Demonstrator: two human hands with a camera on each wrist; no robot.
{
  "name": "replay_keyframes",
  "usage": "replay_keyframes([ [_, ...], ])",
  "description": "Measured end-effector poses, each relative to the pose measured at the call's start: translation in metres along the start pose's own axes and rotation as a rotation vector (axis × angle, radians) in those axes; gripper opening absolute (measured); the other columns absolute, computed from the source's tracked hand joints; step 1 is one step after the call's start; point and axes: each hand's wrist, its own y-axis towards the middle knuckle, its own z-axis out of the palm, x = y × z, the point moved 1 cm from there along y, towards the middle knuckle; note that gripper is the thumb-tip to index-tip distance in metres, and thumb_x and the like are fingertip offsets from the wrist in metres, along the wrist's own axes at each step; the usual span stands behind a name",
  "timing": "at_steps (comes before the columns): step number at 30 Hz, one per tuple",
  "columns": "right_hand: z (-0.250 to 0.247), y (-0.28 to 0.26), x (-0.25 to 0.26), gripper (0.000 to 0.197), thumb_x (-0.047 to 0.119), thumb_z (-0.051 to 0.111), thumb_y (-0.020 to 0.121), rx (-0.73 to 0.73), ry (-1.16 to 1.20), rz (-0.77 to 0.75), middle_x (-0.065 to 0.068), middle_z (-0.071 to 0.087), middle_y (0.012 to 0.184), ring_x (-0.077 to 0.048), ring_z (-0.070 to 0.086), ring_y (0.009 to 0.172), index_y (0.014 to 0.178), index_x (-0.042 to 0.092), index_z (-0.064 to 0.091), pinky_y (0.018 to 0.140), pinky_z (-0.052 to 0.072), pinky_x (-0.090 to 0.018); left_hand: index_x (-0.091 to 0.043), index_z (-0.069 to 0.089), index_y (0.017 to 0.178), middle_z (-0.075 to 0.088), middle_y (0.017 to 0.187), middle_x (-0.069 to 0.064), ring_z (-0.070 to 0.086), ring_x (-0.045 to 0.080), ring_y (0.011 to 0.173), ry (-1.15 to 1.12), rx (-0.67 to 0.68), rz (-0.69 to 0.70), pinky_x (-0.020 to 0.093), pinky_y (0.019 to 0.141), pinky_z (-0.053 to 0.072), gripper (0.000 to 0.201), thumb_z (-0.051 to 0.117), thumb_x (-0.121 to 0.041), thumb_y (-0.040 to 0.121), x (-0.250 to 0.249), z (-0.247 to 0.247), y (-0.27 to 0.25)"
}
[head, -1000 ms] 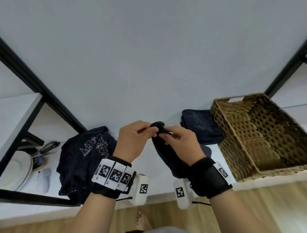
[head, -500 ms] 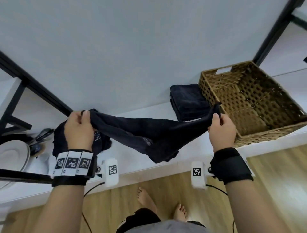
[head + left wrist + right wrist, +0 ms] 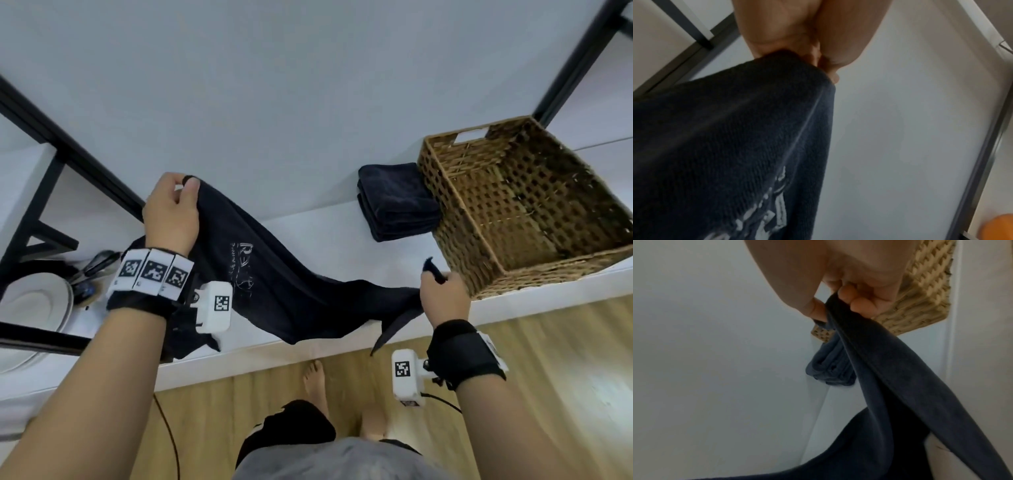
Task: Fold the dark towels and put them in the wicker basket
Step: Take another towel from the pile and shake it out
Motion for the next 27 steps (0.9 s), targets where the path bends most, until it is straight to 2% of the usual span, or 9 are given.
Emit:
replay_keyframes([
  [3,0.019,-0.002,-0.021,0.037,0.022,0.058,0.090,0.119,-0.135,0.122,-0.016,0.057,0.102,-0.034,0.055,0.099,0.122,0.006,0.048,0.079,0.037,-0.032,-0.023,0.061,0.096,0.063,0.090,-0.005,0.056,0.016,0.085,0.048,0.080,0.058,0.027,0.078,0.041,0.016,0.051,-0.035,0.095,-0.010,0.014,0.026],
  [8,0.055,-0.011,-0.045,0.045,0.012,0.057,0.089,0.351,-0.357,0.155,-0.019,0.062,0.114,-0.034,0.063,0.101,0.130,0.005,0.040,0.084,0.051,-0.036,-0.017,0.065,0.098,0.066,0.088,0.000,0.058,0.018,0.084,0.083,0.267,0.119,0.030,0.081,0.045,0.017,0.053,-0.029,0.096,-0.010,0.068,0.050],
  [11,0.073,-0.011,-0.043,0.055,0.010,0.056,0.088,0.371,-0.538,0.081,-0.019,0.048,0.130,-0.036,0.057,0.109,0.138,0.008,0.034,0.087,0.047,-0.036,-0.015,0.064,0.100,0.065,0.087,0.002,0.056,0.018,0.081,0.113,0.363,0.132,0.023,0.076,0.040,0.018,0.050,-0.026,0.098,0.003,0.100,0.052],
  [13,0.089,-0.008,-0.032,0.055,0.008,0.054,0.087,0.361,-0.593,-0.006,-0.016,0.040,0.134,-0.033,0.056,0.105,0.139,0.013,0.036,0.087,0.046,-0.035,-0.013,0.064,0.102,0.064,0.087,0.002,0.054,0.018,0.080,0.133,0.407,0.143,0.019,0.071,0.034,0.019,0.049,-0.024,0.099,0.013,0.120,0.053],
  [17,0.132,0.009,-0.008,0.042,0.013,0.057,0.091,0.458,-0.590,-0.219,-0.015,0.050,0.128,-0.029,0.055,0.109,0.132,0.012,0.049,0.094,0.042,-0.031,-0.015,0.065,0.106,0.063,0.087,-0.004,0.054,0.015,0.082,0.134,0.513,0.144,0.017,0.072,0.033,0.021,0.049,-0.026,0.099,0.028,0.155,0.059],
  [20,0.166,0.031,-0.001,0.046,0.018,0.062,0.091,0.514,-0.615,-0.188,-0.015,0.055,0.130,-0.030,0.053,0.119,0.135,0.010,0.048,0.099,0.039,-0.030,-0.017,0.066,0.110,0.066,0.099,-0.008,0.059,0.010,0.091,0.064,0.510,0.127,0.003,0.074,0.033,0.021,0.051,-0.025,0.099,0.044,0.173,0.063],
  [22,0.184,0.043,-0.004,0.051,0.021,0.064,0.091,0.525,-0.655,-0.137,-0.016,0.054,0.132,-0.031,0.052,0.122,0.137,0.008,0.046,0.100,0.039,-0.031,-0.022,0.061,0.126,0.062,0.122,-0.009,0.058,0.004,0.101,-0.036,0.441,0.043,-0.002,0.084,0.033,0.029,0.051,-0.023,0.099,0.064,0.180,0.060],
  [24,0.198,0.051,-0.011,0.053,0.022,0.065,0.090,0.520,-0.705,-0.120,-0.016,0.051,0.133,-0.032,0.050,0.122,0.137,0.008,0.045,0.101,0.039,-0.034,-0.022,0.048,0.141,0.052,0.137,-0.006,0.055,0.003,0.107,-0.024,0.394,-0.095,0.007,0.093,0.036,0.042,0.051,-0.023,0.099,0.097,0.184,0.045],
  [27,0.212,0.058,-0.021,0.053,0.019,0.065,0.087,0.475,-0.722,-0.106,-0.016,0.050,0.129,-0.034,0.051,0.119,0.135,0.009,0.045,0.101,0.042,-0.039,-0.009,0.054,0.131,0.059,0.125,0.009,0.059,0.020,0.109,0.242,0.492,-0.352,0.022,0.092,0.039,0.037,0.054,-0.023,0.097,0.157,0.181,0.003],
])
